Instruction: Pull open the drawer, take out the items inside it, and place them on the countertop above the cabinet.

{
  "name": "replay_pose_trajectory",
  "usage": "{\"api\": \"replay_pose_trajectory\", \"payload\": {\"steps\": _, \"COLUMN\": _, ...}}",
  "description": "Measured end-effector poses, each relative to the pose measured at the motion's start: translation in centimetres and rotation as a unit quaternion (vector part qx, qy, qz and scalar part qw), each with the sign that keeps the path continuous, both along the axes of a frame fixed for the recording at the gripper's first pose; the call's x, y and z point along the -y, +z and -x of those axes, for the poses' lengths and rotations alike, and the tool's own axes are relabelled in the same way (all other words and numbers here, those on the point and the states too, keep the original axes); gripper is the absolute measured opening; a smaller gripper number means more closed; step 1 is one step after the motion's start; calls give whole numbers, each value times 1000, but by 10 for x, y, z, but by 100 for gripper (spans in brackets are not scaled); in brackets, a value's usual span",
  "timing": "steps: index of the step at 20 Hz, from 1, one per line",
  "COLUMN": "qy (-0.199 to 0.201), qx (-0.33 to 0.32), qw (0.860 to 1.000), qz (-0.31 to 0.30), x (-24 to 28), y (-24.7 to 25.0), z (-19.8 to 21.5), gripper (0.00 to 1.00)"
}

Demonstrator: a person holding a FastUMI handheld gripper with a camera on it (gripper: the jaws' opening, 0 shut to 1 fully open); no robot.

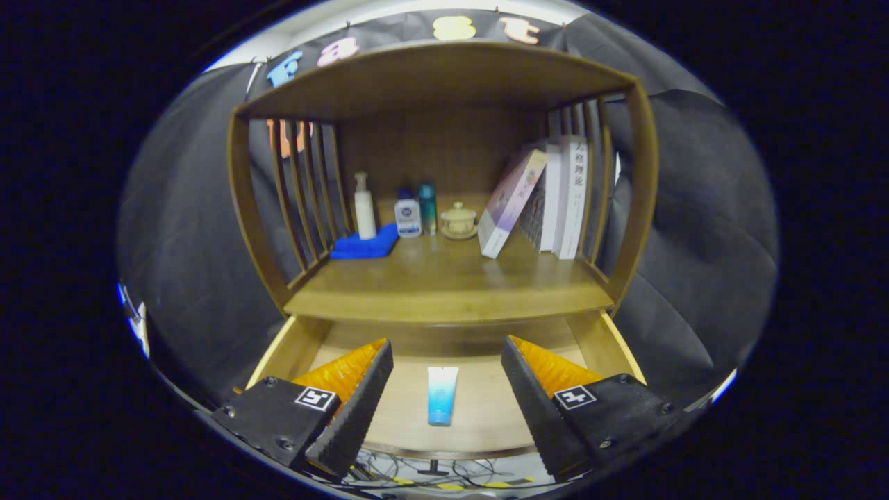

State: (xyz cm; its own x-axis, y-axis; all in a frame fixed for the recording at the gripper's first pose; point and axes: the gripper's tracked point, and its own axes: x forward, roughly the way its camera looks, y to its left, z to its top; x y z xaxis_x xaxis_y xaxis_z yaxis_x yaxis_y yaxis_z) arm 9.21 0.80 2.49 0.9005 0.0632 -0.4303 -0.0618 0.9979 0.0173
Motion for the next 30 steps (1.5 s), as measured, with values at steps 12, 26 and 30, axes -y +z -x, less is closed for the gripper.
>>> {"api": "replay_pose_trajectory", "payload": {"steps": 12, "qy": -12, "qx": -294, "qw": 955, "qz": 36, "x": -18, "y": -138, "z": -49, "gripper": 96}}
{"api": "replay_pose_trajectory", "payload": {"steps": 26, "qy": -48, "qx": -409, "qw": 911, "qz": 20, "x": -14, "y": -192, "z": -41, "gripper": 61}}
{"api": "replay_pose_trajectory", "payload": {"steps": 30, "qy": -39, "qx": -408, "qw": 912, "qz": 9, "x": -17, "y": -191, "z": -39, "gripper": 50}}
